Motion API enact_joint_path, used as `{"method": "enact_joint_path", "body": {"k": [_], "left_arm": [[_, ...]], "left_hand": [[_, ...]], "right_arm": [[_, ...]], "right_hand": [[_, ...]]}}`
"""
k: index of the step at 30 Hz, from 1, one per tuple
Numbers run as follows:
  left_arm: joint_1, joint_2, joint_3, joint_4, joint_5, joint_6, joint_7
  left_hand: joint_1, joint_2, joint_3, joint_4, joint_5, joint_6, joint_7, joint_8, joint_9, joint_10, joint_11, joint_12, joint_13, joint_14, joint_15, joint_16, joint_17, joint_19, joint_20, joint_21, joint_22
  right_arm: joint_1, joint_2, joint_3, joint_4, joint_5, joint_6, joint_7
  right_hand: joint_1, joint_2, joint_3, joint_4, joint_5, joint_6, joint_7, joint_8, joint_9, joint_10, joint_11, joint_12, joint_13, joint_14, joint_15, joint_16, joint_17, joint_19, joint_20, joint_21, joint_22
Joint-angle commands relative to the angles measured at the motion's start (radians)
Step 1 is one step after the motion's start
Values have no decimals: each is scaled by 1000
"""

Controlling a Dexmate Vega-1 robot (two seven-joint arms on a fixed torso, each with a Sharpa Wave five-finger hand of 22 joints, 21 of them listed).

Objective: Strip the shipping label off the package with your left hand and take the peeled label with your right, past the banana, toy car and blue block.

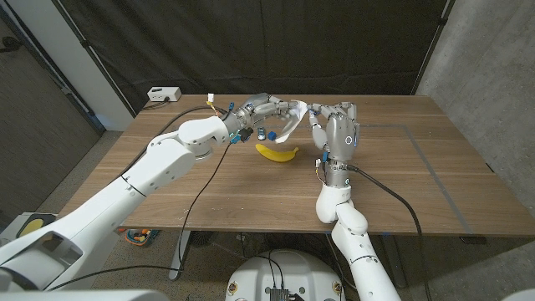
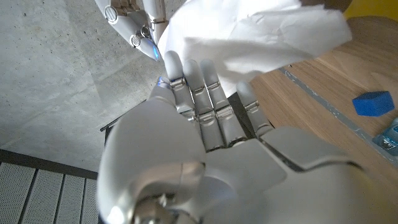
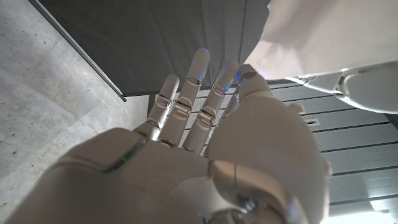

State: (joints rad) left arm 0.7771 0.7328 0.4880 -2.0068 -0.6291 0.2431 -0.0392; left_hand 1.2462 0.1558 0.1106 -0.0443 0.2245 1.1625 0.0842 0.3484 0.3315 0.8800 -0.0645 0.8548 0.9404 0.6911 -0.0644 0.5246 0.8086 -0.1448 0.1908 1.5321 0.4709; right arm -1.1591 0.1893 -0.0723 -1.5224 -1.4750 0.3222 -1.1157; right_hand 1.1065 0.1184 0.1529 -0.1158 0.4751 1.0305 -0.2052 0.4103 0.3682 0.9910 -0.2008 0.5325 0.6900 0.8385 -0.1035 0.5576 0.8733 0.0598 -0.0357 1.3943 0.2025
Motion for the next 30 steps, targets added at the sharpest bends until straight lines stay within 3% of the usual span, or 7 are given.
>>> {"method": "enact_joint_path", "body": {"k": [1,16,30], "left_arm": [[27,-2,-11,-13,4,-16,47],[50,2,-16,-14,45,-62,72],[60,-2,-21,-10,53,-76,80]], "left_hand": [[-2,11,88,-72,-4,-2,-4,8,10,-47,-51,10,4,-4,-86,-8,7,11,4,5,4],[-5,7,116,-72,-11,-5,4,22,38,-58,-47,15,-3,-13,-82,-22,22,12,-7,3,13],[-13,-2,135,-73,-10,-2,0,32,58,-54,-52,20,-13,-3,-82,-30,29,16,-15,2,19]], "right_arm": [[9,91,77,30,-15,40,-1],[38,208,181,70,-23,45,-1],[48,249,225,90,-28,55,-1]], "right_hand": [[-6,15,-5,-1,13,28,32,18,197,13,1,3,1,9,-134,7,6,-3,-110,7,5],[-2,16,-6,-3,32,28,47,19,201,21,2,5,0,4,-133,8,10,-31,-79,17,10],[4,21,-12,-6,47,27,60,16,200,11,14,7,6,-1,-130,12,9,-71,-60,39,22]]}}
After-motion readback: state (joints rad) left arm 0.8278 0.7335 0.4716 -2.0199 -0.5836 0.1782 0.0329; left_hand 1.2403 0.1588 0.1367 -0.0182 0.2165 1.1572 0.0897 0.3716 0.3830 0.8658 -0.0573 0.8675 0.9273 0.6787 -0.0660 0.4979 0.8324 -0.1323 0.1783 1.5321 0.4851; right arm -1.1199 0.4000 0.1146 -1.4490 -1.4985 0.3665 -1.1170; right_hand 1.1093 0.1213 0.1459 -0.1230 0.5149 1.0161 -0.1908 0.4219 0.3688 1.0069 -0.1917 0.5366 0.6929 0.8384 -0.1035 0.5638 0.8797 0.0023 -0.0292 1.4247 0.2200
